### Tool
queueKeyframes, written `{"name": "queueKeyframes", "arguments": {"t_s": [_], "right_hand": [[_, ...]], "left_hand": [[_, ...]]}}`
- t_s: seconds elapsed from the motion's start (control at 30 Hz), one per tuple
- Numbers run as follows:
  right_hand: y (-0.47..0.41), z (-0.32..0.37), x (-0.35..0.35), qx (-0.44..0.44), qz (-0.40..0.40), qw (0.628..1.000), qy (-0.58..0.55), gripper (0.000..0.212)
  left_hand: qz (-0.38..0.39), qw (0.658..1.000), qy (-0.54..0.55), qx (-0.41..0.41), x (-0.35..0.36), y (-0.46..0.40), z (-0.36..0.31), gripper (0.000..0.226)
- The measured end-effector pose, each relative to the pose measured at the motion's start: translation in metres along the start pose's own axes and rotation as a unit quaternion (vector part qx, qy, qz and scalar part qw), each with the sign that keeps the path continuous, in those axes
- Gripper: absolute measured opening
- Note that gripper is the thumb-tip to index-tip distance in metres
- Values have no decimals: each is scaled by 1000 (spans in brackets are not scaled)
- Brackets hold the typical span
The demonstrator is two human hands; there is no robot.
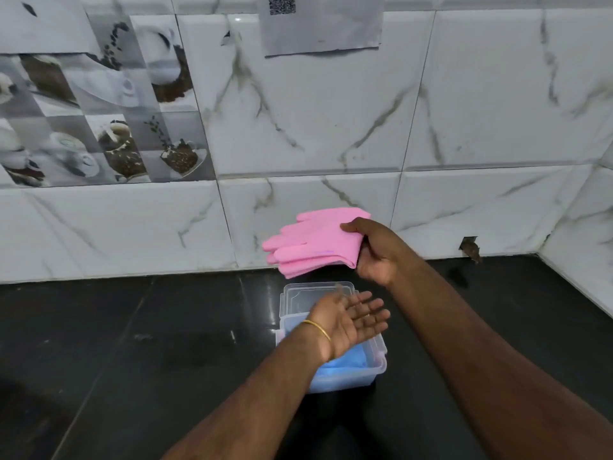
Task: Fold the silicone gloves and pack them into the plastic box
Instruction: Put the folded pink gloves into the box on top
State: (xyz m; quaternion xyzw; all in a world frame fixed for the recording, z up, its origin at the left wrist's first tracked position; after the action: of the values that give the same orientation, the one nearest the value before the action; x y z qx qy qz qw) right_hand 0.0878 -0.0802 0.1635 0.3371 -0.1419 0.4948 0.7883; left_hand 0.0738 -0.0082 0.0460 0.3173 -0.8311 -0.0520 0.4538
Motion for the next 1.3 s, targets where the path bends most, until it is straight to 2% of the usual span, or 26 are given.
{"name": "queueKeyframes", "arguments": {"t_s": [0.07, 0.13, 0.2, 0.23, 0.3, 0.37, 0.47, 0.57, 0.7, 0.8, 0.87, 0.97, 1.13, 1.3], "right_hand": [[2, -10, 7, 36, 40, 998, 18, 37], [1, -24, 1, 65, 45, 995, 54, 41], [-1, -39, -15, 90, 33, 992, 80, 40], [-2, -47, -26, 103, 25, 990, 88, 38], [-4, -64, -47, 124, -3, 987, 99, 36], [-6, -77, -65, 127, -42, 983, 127, 38], [-10, -87, -88, 101, -102, 970, 197, 37], [-11, -91, -104, 59, -154, 941, 294, 25], [-10, -91, -113, 13, -208, 862, 461, 31], [-4, -90, -107, -34, -209, 764, 610, 42], [0, -95, -103, -46, -196, 710, 675, 51], [4, -105, -96, -39, -191, 663, 722, 56], [13, -113, -76, -67, -205, 572, 792, 41], [8, -124, -59, -95, -167, 518, 833, 44]], "left_hand": [[5, 996, 84, 30, -16, 11, -29, 63], [25, 989, 117, 87, -35, 24, -58, 60], [13, 984, 121, 132, -60, 31, -76, 53], [3, 983, 128, 134, -71, 32, -80, 57], [-2, 984, 142, 110, -88, 36, -76, 84], [47, 988, 131, 62, -86, 42, -66, 99], [78, 993, 84, 40, -83, 47, -49, 78], [25, 998, 42, 38, -88, 43, -36, 59], [-29, 999, 19, 18, -91, 37, -19, 52], [-44, 999, 0, 14, -94, 34, -10, 50], [-60, 998, -13, 15, -96, 34, -9, 49], [-79, 996, -34, 13, -100, 35, -10, 51], [-86, 994, -69, 3, -103, 33, -9, 52], [-95, 992, -87, -3, -104, 33, -8, 53]]}}
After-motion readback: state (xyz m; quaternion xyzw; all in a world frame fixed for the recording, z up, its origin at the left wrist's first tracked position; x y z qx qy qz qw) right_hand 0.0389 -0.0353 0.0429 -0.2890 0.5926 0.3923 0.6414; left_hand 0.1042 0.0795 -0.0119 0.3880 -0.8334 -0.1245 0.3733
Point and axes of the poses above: each hand's wrist, its own y-axis away from the middle knuckle, its own x-axis out of the palm, z = x × y, the point moved 6 cm from there along -y, towards the middle knuckle, and after that the axes turned 6 degrees about x, right-handed, at the moved point
